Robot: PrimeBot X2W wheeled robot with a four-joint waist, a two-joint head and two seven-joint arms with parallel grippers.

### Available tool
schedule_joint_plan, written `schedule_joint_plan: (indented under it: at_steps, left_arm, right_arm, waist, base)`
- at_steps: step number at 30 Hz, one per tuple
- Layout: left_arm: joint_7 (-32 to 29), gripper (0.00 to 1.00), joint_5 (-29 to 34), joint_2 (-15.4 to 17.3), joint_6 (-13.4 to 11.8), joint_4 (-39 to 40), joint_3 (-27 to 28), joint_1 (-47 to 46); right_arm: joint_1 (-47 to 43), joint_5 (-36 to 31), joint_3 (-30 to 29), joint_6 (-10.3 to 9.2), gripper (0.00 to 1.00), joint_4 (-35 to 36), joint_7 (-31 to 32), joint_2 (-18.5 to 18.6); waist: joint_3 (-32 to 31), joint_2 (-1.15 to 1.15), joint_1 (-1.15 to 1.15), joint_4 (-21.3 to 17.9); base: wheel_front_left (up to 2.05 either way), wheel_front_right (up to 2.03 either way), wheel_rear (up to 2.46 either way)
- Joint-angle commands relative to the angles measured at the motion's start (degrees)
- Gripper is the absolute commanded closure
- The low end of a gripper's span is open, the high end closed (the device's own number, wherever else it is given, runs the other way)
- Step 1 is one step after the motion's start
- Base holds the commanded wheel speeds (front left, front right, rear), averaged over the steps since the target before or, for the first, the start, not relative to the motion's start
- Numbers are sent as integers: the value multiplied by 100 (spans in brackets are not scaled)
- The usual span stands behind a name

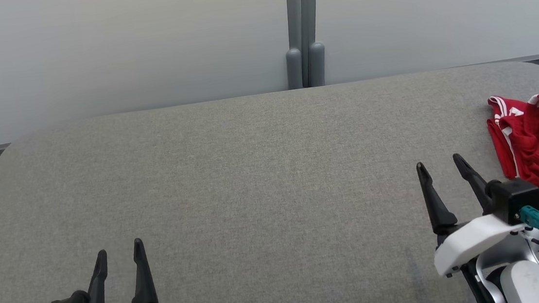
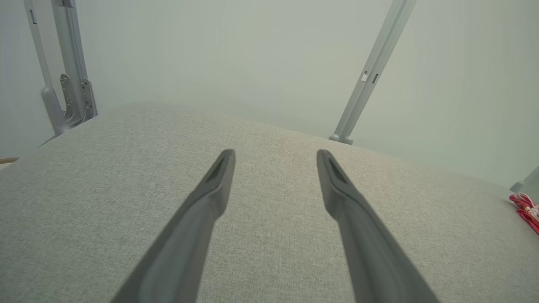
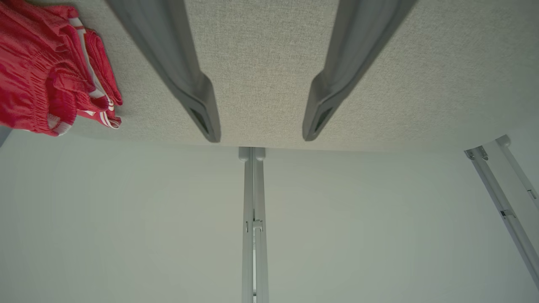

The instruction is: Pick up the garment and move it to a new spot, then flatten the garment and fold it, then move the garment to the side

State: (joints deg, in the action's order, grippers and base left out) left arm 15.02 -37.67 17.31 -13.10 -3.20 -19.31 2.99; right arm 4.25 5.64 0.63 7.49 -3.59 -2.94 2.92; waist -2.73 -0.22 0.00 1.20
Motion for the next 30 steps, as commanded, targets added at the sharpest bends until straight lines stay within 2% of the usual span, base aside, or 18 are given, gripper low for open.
schedule_joint_plan:
  at_steps: [1, 14, 30]
  left_arm:
    - [14, 0, 62, 5, 52, -37, -19, 35]
    - [14, 0, 155, -84, 199, -216, -198, -192]
    - [2, 0, 212, -39, 140, -237, -251, -278]
  right_arm:
    - [-173, 74, 6, 0, 0, 37, -56, 1]
    - [-446, 217, 10, 0, 0, -91, -249, 1]
    - [-440, 245, -47, 0, 0, -202, -324, 0]
  waist:
    - [-4, 22, 0, 22]
    - [-6, 22, 0, 27]
    - [16, 22, 0, 21]
  base:
    - [0, 0, 0]
    - [0, 0, 0]
    - [0, 0, 0]
